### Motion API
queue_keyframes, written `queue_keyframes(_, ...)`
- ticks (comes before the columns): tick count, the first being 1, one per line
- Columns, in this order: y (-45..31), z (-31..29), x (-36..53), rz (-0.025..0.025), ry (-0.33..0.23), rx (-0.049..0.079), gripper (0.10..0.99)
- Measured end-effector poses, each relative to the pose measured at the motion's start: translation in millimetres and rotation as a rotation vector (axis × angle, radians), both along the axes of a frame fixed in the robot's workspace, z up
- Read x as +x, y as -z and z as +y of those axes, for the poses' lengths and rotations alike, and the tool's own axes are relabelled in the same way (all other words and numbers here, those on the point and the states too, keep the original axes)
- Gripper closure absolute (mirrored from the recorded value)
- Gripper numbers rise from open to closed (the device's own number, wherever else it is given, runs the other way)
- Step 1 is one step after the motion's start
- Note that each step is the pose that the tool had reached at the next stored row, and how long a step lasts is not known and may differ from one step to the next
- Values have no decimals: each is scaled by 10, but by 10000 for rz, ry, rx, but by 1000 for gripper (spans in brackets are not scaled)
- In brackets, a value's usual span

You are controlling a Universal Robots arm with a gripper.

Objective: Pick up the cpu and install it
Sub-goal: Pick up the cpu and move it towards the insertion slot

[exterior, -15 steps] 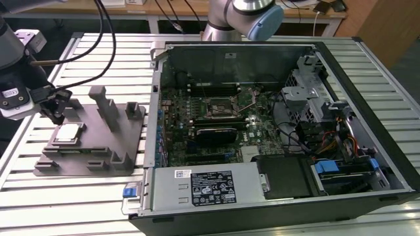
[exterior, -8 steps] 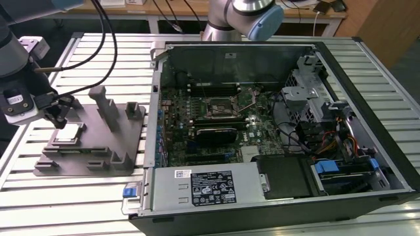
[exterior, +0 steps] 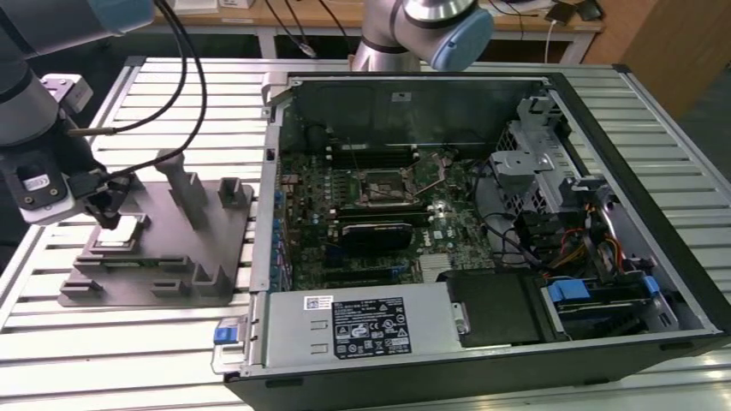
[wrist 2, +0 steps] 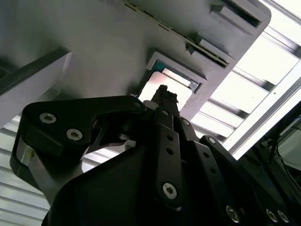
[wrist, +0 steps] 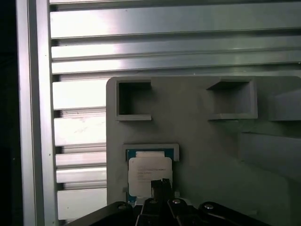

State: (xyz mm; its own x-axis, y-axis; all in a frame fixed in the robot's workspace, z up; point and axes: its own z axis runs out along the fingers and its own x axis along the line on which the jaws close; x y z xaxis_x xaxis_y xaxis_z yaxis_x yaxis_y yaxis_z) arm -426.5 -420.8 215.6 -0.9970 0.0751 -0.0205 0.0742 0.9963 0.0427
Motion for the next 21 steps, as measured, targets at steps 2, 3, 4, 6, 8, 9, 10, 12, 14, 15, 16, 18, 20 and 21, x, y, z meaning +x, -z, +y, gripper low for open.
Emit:
queue_keyframes(2,37,17,-6,2,2,0,980)
queue_keyframes(3,53,25,-10,2,3,0,980)
queue_keyframes(4,69,33,-15,3,5,0,980)
queue_keyframes(6,97,50,-27,5,9,0,980)
queue_keyframes(8,122,68,-44,6,17,-1,980)
queue_keyframes(9,132,75,-50,6,21,-1,980)
queue_keyframes(10,142,82,-56,5,24,-1,980)
queue_keyframes(12,158,86,-62,7,27,-3,980)
queue_keyframes(14,179,88,-70,7,31,-8,980)
queue_keyframes(15,188,88,-73,7,33,-9,980)
queue_keyframes(16,191,89,-74,6,34,-10,980)
queue_keyframes(18,191,89,-75,7,35,-11,980)
queue_keyframes(20,193,89,-75,5,35,-9,980)
queue_keyframes(21,194,89,-76,5,35,-9,980)
